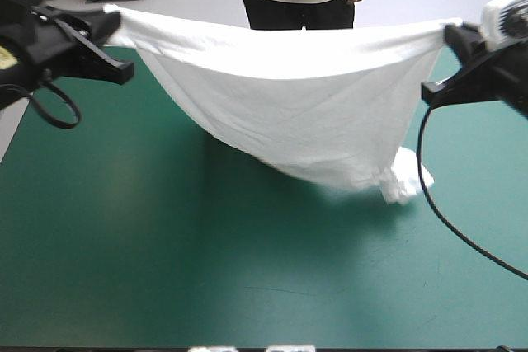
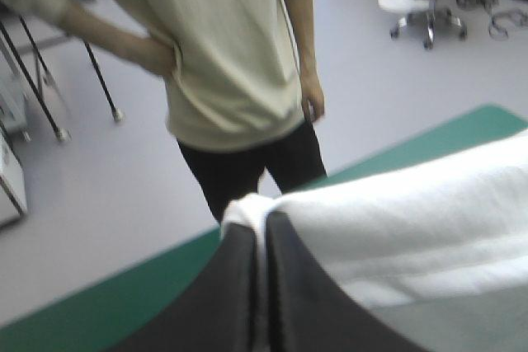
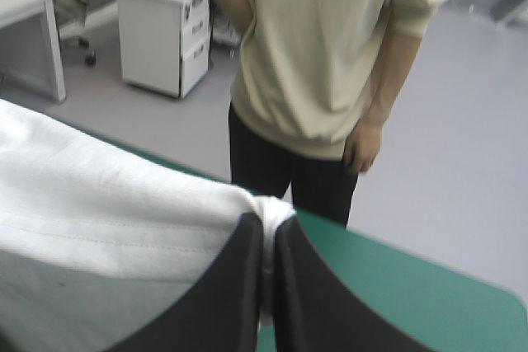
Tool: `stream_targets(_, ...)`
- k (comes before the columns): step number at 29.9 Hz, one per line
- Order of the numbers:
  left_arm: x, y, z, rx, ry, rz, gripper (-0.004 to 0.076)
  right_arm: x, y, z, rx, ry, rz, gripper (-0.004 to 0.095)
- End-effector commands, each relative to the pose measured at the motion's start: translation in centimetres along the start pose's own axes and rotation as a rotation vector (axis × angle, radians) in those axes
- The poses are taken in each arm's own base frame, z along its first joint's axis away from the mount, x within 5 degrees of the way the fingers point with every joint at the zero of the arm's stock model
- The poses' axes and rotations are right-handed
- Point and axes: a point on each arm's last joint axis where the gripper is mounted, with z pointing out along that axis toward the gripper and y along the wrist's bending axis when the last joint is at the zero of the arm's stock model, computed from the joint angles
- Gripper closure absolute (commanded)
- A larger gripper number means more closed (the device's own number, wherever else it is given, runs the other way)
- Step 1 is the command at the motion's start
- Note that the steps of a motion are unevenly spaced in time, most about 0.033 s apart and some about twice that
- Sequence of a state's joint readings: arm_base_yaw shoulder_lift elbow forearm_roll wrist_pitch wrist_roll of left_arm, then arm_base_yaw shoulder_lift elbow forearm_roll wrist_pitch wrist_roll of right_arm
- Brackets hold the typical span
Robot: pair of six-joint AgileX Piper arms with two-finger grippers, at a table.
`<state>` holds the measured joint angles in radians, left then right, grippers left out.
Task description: Fold the cloth
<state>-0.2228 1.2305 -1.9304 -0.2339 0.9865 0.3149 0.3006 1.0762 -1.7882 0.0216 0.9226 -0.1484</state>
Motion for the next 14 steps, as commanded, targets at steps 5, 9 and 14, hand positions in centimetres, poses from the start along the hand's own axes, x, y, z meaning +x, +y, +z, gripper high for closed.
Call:
stream_targets(5,-6.3,-0.7,-9.6,-0.069,-0.386,0.058,0.0733,-6.1,-1.1,-8.9,0.112,-0.346,-0.084,0.0925)
stream_targets(9,-6.7,-0.8,-10.5,-0.078,-0.416,0.069,0.0733,-6.5,-1.5,-10.6,0.156,-0.36,-0.1,0.0924)
stream_targets(14,-6.2,-0.5,-8.1,-0.066,-0.357,0.05,0.0733,-5.7,-1.5,-8.3,0.138,-0.234,-0.081,0.0925)
